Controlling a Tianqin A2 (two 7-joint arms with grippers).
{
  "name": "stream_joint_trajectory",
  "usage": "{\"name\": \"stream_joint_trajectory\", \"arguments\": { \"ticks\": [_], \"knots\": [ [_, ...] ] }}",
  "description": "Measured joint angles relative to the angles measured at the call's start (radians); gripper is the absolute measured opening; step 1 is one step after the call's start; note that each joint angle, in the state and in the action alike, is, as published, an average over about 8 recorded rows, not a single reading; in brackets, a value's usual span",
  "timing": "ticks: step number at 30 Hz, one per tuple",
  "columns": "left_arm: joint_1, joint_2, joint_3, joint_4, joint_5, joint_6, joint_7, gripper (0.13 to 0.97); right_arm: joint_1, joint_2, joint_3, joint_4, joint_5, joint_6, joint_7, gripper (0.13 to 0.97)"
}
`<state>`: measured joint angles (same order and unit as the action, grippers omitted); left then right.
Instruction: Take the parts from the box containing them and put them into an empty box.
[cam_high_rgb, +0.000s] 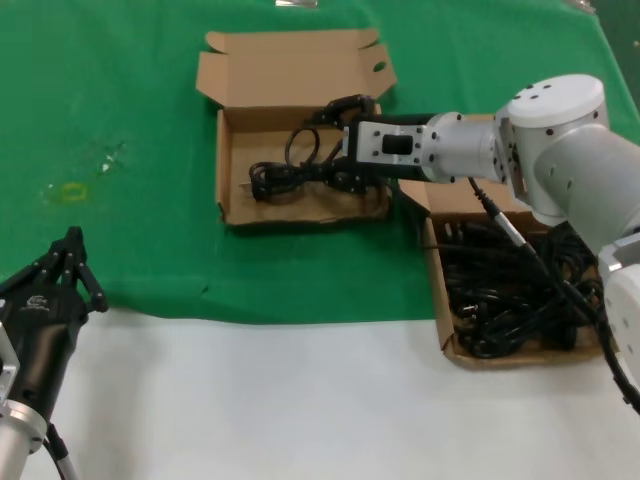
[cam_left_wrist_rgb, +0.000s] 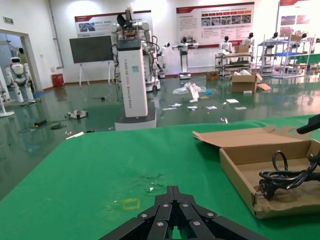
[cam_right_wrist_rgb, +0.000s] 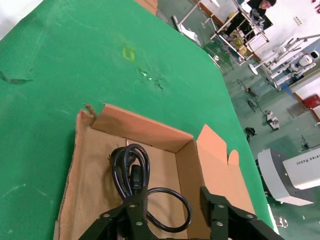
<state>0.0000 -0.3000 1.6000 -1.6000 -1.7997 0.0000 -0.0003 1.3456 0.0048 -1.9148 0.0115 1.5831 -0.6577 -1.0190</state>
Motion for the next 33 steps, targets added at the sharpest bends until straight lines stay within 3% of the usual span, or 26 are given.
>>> {"name": "stream_joint_trajectory", "arguments": {
  "ticks": [7, 15, 22, 24, 28, 33],
  "knots": [
    [0.000, 0.000, 0.000, 0.000, 0.000, 0.000, 0.000, 0.144, 0.000, 0.001, 0.003, 0.000, 0.002, 0.000, -0.003, 0.408],
    [0.000, 0.000, 0.000, 0.000, 0.000, 0.000, 0.000, 0.174, -0.018, 0.005, 0.007, 0.020, 0.004, 0.008, 0.009, 0.610],
    [0.000, 0.000, 0.000, 0.000, 0.000, 0.000, 0.000, 0.191, -0.106, 0.024, 0.027, 0.124, 0.018, 0.051, 0.076, 0.753],
    [0.000, 0.000, 0.000, 0.000, 0.000, 0.000, 0.000, 0.221, -0.139, 0.031, 0.035, 0.163, 0.024, 0.067, 0.101, 0.801],
    [0.000, 0.000, 0.000, 0.000, 0.000, 0.000, 0.000, 0.281, -0.206, 0.046, 0.051, 0.243, 0.035, 0.100, 0.153, 0.801],
    [0.000, 0.000, 0.000, 0.000, 0.000, 0.000, 0.000, 0.358, -0.296, 0.066, 0.071, 0.349, 0.049, 0.144, 0.221, 0.874]
  ]
}}
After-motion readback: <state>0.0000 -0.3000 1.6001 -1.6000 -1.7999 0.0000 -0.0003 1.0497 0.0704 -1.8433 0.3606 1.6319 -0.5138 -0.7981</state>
